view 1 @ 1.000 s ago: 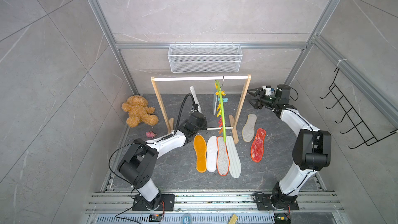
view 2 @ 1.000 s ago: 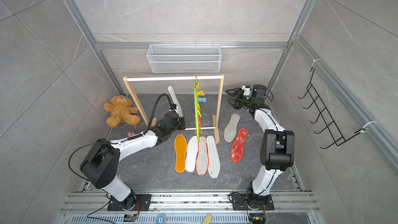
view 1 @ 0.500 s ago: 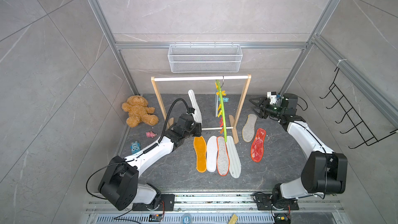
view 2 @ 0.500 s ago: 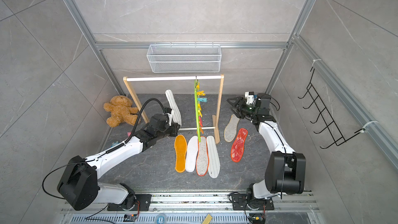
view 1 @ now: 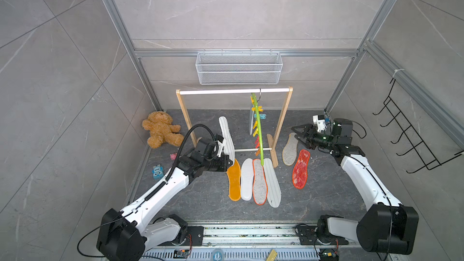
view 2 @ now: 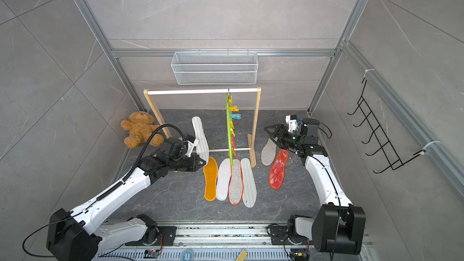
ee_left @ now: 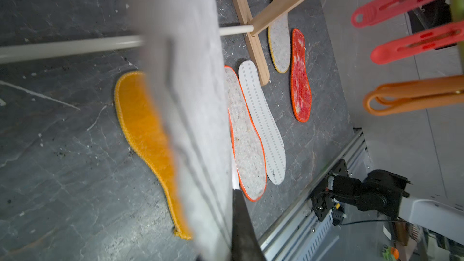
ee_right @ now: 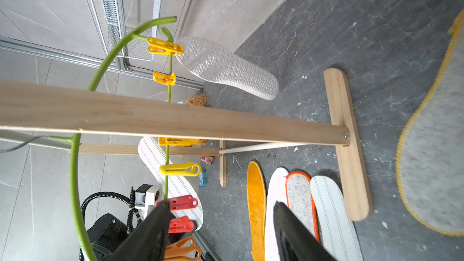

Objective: Take the shoe insoles off the hanger
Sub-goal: Place the insole at the center of the board.

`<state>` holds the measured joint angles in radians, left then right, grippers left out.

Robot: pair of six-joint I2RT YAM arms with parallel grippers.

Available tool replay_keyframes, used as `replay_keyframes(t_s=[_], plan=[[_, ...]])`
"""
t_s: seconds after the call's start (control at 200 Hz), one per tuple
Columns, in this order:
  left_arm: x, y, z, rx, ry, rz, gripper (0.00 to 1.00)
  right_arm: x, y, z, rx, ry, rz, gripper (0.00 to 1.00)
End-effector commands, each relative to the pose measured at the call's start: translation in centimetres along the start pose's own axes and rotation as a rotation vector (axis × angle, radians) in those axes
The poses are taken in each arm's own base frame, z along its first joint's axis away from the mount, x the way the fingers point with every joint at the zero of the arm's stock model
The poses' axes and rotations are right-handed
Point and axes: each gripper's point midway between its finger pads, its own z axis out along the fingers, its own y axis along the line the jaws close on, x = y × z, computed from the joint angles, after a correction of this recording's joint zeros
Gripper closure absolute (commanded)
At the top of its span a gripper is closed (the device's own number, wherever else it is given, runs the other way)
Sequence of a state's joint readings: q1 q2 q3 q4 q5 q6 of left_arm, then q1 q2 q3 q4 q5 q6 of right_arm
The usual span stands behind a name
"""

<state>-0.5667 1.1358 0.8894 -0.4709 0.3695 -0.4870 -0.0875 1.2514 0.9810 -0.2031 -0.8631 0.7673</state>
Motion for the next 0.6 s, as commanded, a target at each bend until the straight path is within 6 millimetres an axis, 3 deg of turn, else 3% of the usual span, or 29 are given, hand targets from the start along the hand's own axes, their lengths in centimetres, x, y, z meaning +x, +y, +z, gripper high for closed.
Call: replay_keyframes(t_s=[0.0, 0.24, 0.594], plan=[[3.9, 0.5, -0.8, 0.000, 0.137, -0.125, 1.00, 2.0, -0.6, -0.8, 0.023, 0.034, -0.024, 0.33], [8.2, 2.7, 0.3, -0.049, 0.257, -0.290, 1.00, 3.3, -1.1, -1.1, 0.025, 0.045, -0.017, 0.33], [11.7, 5.7, 2.5, -0.140, 0.377, -0.384, 1.00, 4.0, -1.5, -1.1, 0.018, 0.061, -0.011, 0.32]])
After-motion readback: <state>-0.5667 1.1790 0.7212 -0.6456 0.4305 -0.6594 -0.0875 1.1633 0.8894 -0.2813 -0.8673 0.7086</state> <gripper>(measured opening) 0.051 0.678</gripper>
